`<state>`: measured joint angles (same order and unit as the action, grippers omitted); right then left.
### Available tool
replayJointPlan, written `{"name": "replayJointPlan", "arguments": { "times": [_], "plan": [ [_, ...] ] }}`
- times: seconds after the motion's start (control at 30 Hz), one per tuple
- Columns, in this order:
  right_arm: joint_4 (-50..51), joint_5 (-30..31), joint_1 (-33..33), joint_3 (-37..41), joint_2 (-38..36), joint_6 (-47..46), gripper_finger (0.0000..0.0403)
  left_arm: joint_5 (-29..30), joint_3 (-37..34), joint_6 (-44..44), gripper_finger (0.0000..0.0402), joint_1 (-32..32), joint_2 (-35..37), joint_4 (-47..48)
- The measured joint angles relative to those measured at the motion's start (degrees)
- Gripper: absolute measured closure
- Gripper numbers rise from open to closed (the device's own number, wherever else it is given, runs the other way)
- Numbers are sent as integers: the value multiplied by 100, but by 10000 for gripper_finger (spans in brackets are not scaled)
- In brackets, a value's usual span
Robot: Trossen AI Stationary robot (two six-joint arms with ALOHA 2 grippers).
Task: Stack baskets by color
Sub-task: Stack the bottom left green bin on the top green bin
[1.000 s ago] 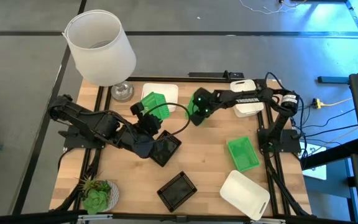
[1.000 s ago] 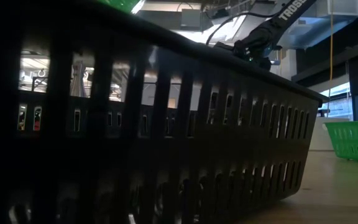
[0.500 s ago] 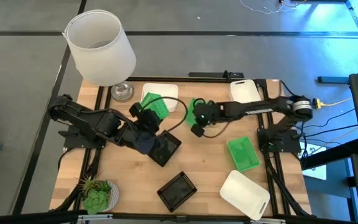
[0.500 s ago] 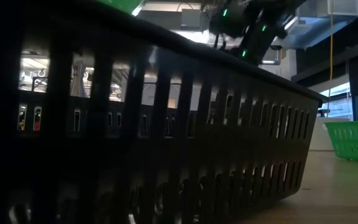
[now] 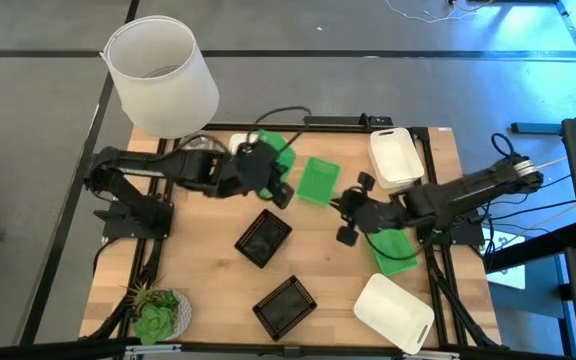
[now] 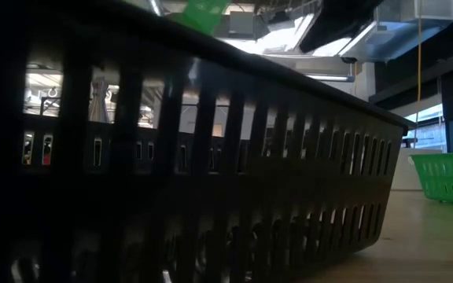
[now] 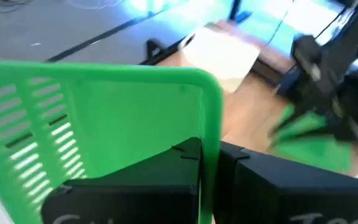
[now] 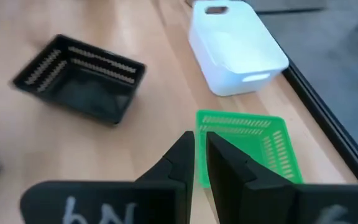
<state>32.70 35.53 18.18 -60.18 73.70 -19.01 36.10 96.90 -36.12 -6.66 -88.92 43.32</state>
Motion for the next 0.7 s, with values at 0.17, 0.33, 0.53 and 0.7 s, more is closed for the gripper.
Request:
{"name": "replayJointPlan", "arguments": {
  "times": [0.17, 0.33, 0.53, 0.7],
  "plan": [
    [226, 12, 556, 0, -219, -1, 360, -706, -8, 72, 402, 426, -365, -684],
    [349, 15, 1000, -2, -282, -26, 360, -1211, -10, 204, 402, 733, -913, -1384],
    [482, 58, 1464, -5, -339, -25, 360, -1673, -13, 433, 402, 945, -1533, -2304],
    [530, 331, 1813, -4, -342, -27, 360, -1698, -21, 429, 402, 1143, -2024, -2484]
  ]
}}
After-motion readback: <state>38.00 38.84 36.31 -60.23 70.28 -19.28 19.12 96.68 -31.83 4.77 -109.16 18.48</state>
